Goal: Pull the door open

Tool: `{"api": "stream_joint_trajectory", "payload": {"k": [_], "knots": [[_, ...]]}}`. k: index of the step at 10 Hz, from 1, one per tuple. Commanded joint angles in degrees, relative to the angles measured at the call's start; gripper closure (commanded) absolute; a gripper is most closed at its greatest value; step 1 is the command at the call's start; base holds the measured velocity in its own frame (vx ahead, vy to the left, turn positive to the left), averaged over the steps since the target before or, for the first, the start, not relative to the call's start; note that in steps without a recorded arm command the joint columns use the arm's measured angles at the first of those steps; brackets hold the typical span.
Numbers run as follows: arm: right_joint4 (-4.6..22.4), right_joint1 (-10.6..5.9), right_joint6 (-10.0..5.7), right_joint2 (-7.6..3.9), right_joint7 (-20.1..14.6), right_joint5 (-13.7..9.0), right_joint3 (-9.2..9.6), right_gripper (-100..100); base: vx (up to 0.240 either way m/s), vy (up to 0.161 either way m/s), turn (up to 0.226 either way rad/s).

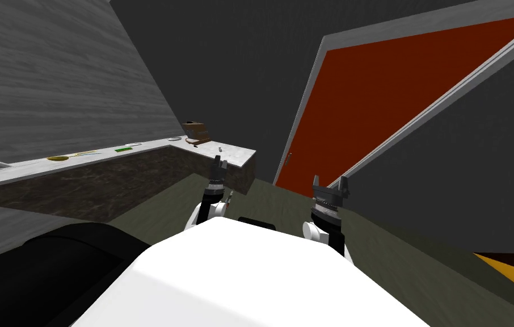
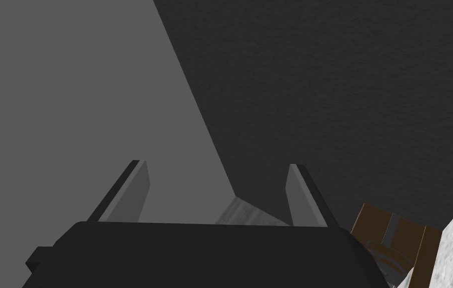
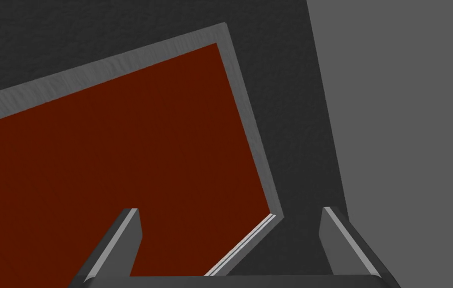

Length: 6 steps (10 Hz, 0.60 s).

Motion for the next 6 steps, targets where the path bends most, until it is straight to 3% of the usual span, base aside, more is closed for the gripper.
{"api": "stream_joint_trajectory", "payload": {"k": [1,6], "knots": [[1.83,-0.24,-0.46,-0.27,-1.53,-1.04,-0.07,-100,0.092,-0.026,0.118],[7.66,-1.29,-1.77,-1.25,-6.32,-4.59,-0.74,-100,0.090,-0.027,0.106]]}}
